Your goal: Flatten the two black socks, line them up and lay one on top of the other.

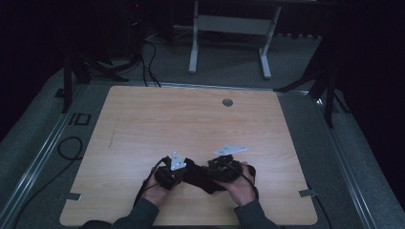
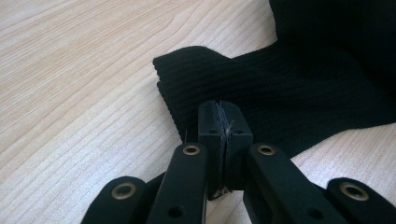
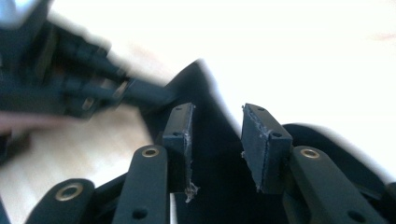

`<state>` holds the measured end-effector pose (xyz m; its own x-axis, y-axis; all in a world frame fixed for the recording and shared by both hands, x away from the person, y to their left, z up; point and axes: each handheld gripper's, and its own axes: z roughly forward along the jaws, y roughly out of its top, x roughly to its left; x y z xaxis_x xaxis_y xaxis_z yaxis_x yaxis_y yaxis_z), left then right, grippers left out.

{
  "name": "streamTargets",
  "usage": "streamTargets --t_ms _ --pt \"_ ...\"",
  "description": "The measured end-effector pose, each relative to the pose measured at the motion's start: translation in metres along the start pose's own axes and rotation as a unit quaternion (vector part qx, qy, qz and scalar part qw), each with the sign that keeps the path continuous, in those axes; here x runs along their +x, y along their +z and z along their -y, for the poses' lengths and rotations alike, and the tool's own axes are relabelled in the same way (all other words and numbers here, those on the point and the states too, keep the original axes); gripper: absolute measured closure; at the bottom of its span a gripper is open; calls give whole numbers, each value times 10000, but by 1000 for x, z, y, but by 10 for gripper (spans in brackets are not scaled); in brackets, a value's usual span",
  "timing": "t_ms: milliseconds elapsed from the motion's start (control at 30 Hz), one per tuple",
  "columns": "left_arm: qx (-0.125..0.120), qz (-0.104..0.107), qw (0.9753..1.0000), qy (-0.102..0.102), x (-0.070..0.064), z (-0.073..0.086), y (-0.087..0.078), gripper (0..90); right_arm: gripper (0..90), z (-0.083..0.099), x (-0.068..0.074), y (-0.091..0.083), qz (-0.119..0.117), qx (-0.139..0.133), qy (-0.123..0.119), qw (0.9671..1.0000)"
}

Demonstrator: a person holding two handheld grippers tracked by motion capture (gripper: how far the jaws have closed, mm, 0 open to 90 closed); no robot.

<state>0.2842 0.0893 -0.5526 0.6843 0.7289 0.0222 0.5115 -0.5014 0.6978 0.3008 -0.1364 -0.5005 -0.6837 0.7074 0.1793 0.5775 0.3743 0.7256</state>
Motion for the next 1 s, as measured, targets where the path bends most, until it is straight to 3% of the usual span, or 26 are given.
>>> streamTargets --t_ms 100,200,333,500,533,667,800,1000 --pt "-8 1 10000 -11 0 0 0 890 631 0 -22 -21 348 -112 335 9988" --pt "13 5 10000 8 0 0 0 891 631 9 -43 -30 725 -21 616 9955" --pt "-1 -12 10000 -13 -1 1 0 891 619 27 -61 -22 975 274 926 9905" --pt "-10 -4 10000 -24 -1 1 0 891 609 42 -70 -6 1006 647 1208 9854" --pt "-11 -3 10000 -27 -1 1 0 892 622 43 -70 -4 942 660 1231 9857" --pt "-4 -1 10000 -42 -1 1 0 891 832 43 -65 -1 858 749 1075 9877" --pt "-5 22 10000 -61 0 2 -1 891 853 38 -59 -14 836 630 938 9901" --pt "0 51 10000 -65 1 2 -1 891 855 35 -53 -57 875 361 796 9923"
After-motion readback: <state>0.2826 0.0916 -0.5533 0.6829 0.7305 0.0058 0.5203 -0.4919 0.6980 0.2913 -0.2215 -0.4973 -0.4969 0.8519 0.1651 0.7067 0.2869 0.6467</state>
